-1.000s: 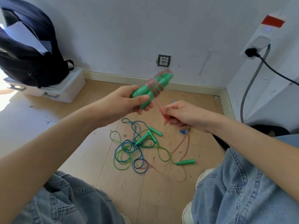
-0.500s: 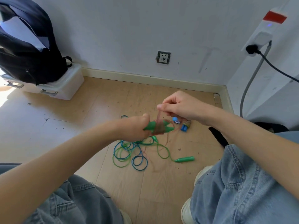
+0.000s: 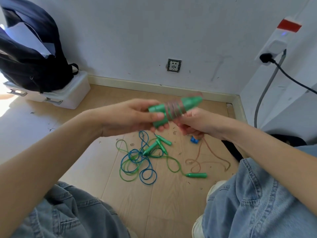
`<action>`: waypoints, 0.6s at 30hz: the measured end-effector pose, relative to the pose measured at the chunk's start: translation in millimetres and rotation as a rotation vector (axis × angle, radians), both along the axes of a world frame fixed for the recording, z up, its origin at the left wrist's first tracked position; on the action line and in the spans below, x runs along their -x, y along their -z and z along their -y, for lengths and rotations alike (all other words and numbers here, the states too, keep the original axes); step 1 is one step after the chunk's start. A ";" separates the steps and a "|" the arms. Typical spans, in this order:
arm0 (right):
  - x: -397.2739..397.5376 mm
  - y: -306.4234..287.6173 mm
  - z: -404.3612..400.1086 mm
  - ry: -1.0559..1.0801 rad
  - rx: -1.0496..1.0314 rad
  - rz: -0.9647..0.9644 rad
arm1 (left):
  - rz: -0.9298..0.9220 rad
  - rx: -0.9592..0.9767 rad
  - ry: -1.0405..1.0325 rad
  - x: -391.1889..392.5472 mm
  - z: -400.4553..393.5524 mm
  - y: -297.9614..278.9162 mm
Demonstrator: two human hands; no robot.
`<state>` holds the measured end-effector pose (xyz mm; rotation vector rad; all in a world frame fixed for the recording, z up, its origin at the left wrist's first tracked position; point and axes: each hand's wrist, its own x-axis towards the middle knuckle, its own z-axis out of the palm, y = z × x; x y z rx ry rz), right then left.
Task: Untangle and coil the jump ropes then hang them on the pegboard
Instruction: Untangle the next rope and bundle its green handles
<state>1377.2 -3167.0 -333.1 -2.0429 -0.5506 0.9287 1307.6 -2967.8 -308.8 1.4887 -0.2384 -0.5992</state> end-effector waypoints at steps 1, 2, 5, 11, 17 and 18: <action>1.4 0.1 -1.5 0.008 -0.021 0.007 | -0.015 0.071 -0.155 -5.3 -3.2 1.2; 3.1 0.2 -3.3 -0.001 -0.033 0.030 | -0.025 0.099 -0.309 -10.6 -7.0 3.5; 10.6 -1.7 -9.4 -0.072 -0.058 0.147 | -0.022 -0.099 -0.597 -22.4 -14.0 15.9; 16.3 -4.9 -17.6 -0.296 0.018 0.369 | 0.144 -0.938 -0.297 -12.2 16.5 43.8; 6.2 -6.6 -11.1 -0.234 0.085 0.506 | 0.023 -0.838 0.025 4.4 39.4 41.4; 3.6 -7.0 -9.4 -0.227 0.106 0.511 | 0.009 -0.794 0.085 7.2 39.9 36.5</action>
